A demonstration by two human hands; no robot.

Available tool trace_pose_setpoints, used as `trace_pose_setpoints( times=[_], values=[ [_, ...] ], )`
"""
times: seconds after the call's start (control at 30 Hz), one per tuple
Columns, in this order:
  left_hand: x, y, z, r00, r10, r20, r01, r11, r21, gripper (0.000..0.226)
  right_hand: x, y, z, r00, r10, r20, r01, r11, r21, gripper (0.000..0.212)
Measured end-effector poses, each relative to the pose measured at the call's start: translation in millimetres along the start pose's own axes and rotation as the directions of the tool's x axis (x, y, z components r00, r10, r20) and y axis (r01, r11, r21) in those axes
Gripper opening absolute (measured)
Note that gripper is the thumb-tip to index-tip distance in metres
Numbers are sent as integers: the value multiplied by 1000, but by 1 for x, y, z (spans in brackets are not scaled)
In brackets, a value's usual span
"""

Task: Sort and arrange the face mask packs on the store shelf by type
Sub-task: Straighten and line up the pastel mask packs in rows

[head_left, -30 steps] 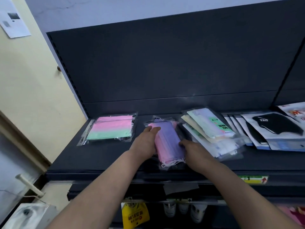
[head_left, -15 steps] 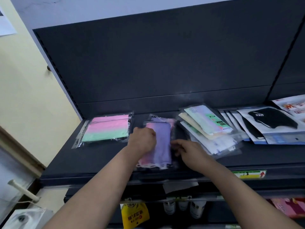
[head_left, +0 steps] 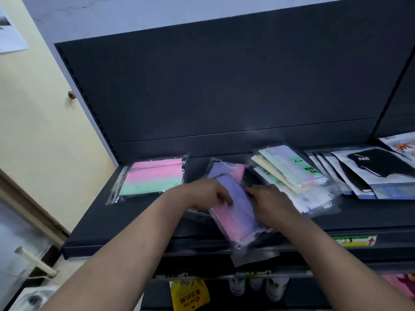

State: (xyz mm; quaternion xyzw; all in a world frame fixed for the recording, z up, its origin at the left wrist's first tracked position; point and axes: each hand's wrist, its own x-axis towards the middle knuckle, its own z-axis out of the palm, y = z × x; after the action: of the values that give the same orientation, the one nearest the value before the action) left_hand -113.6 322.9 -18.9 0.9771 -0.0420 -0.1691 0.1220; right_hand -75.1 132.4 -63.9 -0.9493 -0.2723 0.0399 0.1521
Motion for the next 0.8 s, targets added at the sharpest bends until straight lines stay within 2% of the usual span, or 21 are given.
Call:
trace_pose_setpoints(
  times=[0.1, 0.2, 0.27, 0.37, 0.43, 0.47, 0.5, 0.57, 0.63, 0.7, 0.8],
  values=[
    [-4, -11, 6, 984, 170, -50, -148, 942, 301, 68, 7, -8, -6, 1000, 14, -9, -15, 998, -64, 42],
    [-6, -19, 19, 984, 175, -35, -149, 913, 379, 75, 3, -7, -5, 997, 45, -62, -40, 995, 91, 38],
    [-4, -20, 24, 963, 242, -118, -167, 881, 443, 70, 0, -4, -6, 989, 109, -97, -94, 985, 145, 41],
    [-8, -21, 14, 889, 387, -242, -216, 824, 525, 52, -1, -2, -9, 966, 171, -191, -125, 965, 232, 48],
    [-13, -31, -2, 758, 484, -438, -167, 792, 587, 44, 2, -4, -12, 939, 199, -279, -117, 952, 284, 53],
    [-18, -38, -12, 708, 471, -526, -87, 798, 597, 44, 3, -5, -14, 928, 204, -312, -115, 953, 282, 56],
    [-25, -46, -22, 705, 401, -585, 22, 813, 583, 45, 4, -7, -15, 926, 196, -321, -113, 960, 258, 60],
    [-38, -59, -36, 759, 112, -642, 257, 854, 453, 46, 5, -17, -15, 959, 138, -248, -102, 983, 151, 68],
    [-50, -69, -38, 746, -150, -649, 428, 854, 295, 47, 5, -29, -7, 995, 31, -100, -24, 997, 70, 71],
    [-60, -76, -34, 699, -235, -676, 475, 858, 193, 43, 5, -41, 6, 996, -81, 34, 80, 997, 20, 69],
    [-66, -83, -27, 657, -274, -702, 478, 872, 107, 41, 2, -52, 11, 984, -120, 131, 127, 991, -43, 62]
  ],
)
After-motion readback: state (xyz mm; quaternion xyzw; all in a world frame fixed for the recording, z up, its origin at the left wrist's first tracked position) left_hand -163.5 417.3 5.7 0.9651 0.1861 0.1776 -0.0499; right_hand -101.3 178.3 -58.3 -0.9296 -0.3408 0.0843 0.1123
